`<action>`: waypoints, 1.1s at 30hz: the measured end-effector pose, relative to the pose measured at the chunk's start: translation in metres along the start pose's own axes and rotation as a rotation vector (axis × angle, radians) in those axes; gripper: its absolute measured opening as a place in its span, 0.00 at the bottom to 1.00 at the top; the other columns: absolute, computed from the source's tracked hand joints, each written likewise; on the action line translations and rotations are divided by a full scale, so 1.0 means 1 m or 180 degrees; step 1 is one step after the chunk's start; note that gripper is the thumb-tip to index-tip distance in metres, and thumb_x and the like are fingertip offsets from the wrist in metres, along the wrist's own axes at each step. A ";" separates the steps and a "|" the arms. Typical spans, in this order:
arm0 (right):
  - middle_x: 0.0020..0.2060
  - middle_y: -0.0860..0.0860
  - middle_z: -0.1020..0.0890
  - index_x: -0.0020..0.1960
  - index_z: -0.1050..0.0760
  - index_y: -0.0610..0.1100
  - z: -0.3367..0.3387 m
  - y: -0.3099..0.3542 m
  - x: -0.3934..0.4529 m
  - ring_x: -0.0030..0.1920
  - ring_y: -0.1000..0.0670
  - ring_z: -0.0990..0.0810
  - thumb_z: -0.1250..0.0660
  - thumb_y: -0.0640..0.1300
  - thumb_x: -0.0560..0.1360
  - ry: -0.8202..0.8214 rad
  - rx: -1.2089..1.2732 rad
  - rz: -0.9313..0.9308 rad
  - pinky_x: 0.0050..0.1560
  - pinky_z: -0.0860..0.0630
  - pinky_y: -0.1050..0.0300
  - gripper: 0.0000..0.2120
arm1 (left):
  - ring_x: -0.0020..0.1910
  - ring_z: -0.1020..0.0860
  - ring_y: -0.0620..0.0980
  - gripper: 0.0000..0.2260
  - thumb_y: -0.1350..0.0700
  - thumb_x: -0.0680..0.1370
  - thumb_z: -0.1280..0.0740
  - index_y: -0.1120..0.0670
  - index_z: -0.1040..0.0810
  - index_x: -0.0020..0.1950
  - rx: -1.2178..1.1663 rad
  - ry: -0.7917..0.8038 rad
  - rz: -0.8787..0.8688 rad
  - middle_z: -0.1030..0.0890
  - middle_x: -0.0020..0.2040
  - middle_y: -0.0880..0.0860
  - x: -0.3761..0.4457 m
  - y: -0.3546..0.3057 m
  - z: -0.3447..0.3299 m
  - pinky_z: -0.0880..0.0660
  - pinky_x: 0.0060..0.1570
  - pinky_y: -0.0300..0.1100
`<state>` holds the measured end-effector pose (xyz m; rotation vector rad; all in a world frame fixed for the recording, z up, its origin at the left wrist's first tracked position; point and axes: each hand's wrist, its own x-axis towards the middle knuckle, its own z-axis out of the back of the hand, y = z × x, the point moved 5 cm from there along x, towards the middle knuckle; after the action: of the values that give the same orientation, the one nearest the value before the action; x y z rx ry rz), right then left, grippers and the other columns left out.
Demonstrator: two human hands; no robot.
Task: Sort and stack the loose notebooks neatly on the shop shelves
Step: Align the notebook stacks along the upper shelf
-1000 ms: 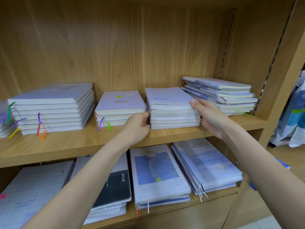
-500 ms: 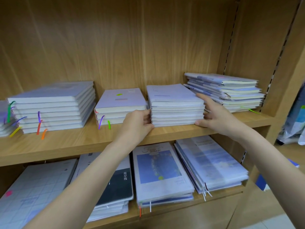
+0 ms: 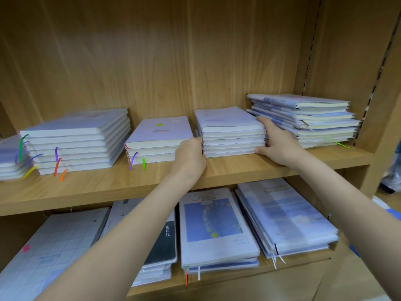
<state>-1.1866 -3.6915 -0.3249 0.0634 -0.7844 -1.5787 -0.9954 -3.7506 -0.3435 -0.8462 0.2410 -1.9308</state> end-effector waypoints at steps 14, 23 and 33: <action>0.67 0.43 0.29 0.75 0.48 0.45 -0.009 -0.007 0.008 0.67 0.43 0.31 0.34 0.36 0.75 -0.0178 0.0181 -0.0064 0.63 0.34 0.53 0.35 | 0.53 0.23 0.57 0.25 0.71 0.74 0.41 0.54 0.32 0.69 -0.0042 -0.0172 0.0175 0.19 0.51 0.58 0.005 -0.002 -0.004 0.26 0.55 0.49; 0.66 0.50 0.29 0.74 0.43 0.46 -0.009 -0.019 0.011 0.66 0.48 0.30 0.30 0.38 0.73 0.0067 0.1215 -0.0220 0.68 0.35 0.54 0.35 | 0.60 0.24 0.54 0.28 0.68 0.74 0.36 0.53 0.36 0.72 -0.0914 0.0328 0.0132 0.22 0.60 0.54 0.011 0.001 -0.007 0.29 0.63 0.48; 0.68 0.51 0.30 0.73 0.39 0.45 -0.017 -0.012 0.020 0.68 0.50 0.33 0.48 0.52 0.82 -0.0282 0.1838 -0.0404 0.66 0.36 0.55 0.22 | 0.60 0.25 0.43 0.34 0.71 0.73 0.33 0.47 0.40 0.73 -0.2283 0.0558 0.0156 0.24 0.60 0.44 0.006 -0.011 -0.009 0.31 0.63 0.39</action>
<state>-1.1930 -3.7178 -0.3359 0.4718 -1.3079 -1.4341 -1.0104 -3.7517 -0.3416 -1.1047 1.0936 -1.8806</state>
